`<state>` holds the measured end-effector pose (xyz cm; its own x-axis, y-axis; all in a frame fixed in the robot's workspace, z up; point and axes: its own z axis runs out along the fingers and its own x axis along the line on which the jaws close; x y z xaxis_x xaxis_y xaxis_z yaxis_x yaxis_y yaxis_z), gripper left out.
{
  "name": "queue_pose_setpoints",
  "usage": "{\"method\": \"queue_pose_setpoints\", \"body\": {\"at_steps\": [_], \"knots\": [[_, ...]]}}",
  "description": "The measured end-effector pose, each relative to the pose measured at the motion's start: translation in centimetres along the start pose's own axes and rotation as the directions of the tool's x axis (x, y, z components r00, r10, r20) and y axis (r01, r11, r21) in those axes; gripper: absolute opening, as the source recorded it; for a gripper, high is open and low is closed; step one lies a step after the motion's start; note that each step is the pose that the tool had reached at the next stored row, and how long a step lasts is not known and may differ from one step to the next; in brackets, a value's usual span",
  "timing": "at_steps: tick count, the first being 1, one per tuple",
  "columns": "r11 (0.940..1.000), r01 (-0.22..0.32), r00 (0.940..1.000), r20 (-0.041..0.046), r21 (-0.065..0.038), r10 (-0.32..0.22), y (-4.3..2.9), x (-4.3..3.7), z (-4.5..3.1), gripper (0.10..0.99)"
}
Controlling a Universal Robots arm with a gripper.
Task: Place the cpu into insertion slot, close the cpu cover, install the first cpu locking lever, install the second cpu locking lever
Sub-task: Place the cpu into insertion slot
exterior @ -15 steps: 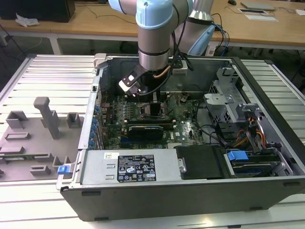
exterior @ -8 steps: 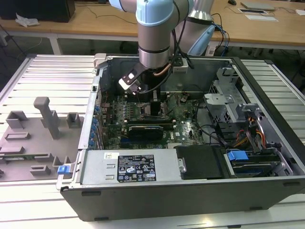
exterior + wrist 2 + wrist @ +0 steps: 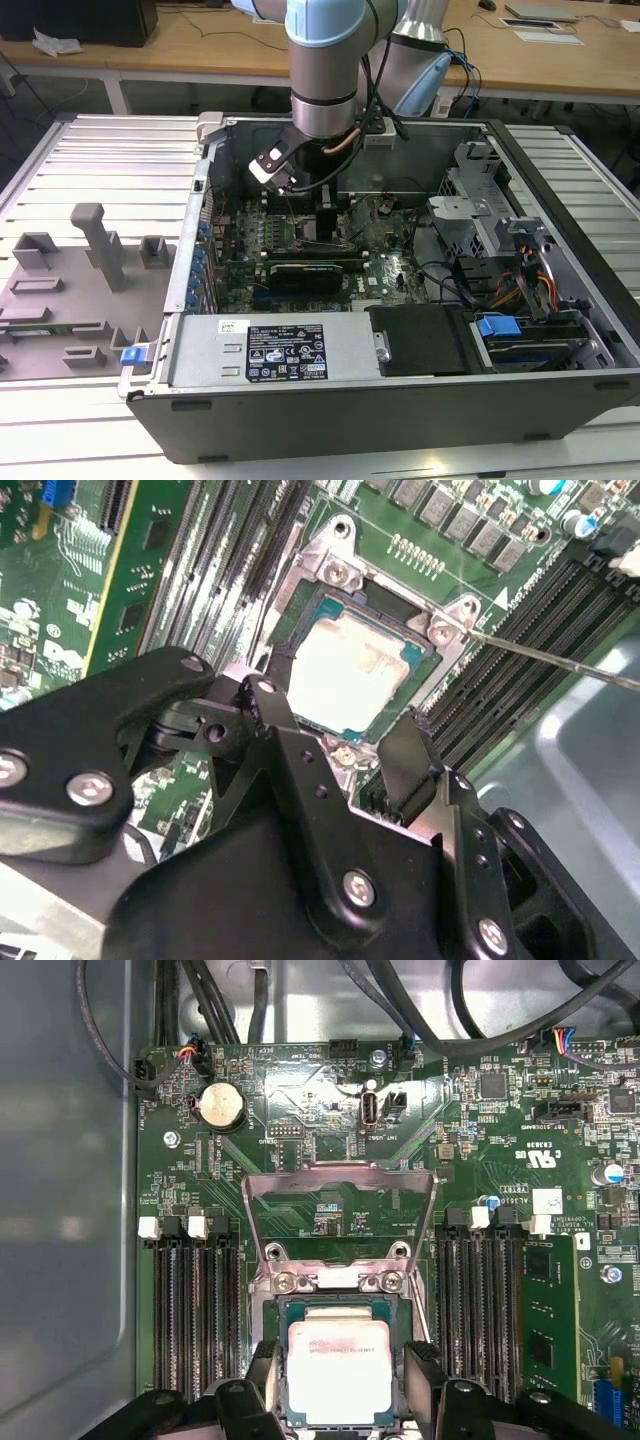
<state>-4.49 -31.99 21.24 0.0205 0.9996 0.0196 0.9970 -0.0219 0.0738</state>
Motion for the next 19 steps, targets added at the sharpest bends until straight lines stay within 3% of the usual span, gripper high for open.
{"method": "queue_pose_setpoints", "body": {"at_steps": [3,4,6,7,8,9,13,19], "knots": [[1.0,0.0,1.0,0.0,0.0,0.0,0.0,0.0,0.0,0.6],[1.0,0.0,1.0,0.0,0.0,0.0,0.0,0.0,0.0,0.533],[1.0,0.0,1.0,0.0,0.0,0.0,0.0,0.0,0.0,0.533],[1.0,0.0,1.0,-0.0001,0.0,0.0,0.0,0.0,0.0,0.471],[1.0,0.0,1.0,-0.0001,0.0,0.0,0.0,0.0,0.0,0.349],[1.0,0.0,1.0,-0.0001,0.0,0.0,0.0,0.0,0.0,0.349],[1.0,0.0,1.0,-0.0001,0.0,0.0,0.0,0.0,0.0,0.11],[1.0,0.0,1.0,-0.0002,0.0,0.0,0.0,0.0,0.0,0.106]]}}
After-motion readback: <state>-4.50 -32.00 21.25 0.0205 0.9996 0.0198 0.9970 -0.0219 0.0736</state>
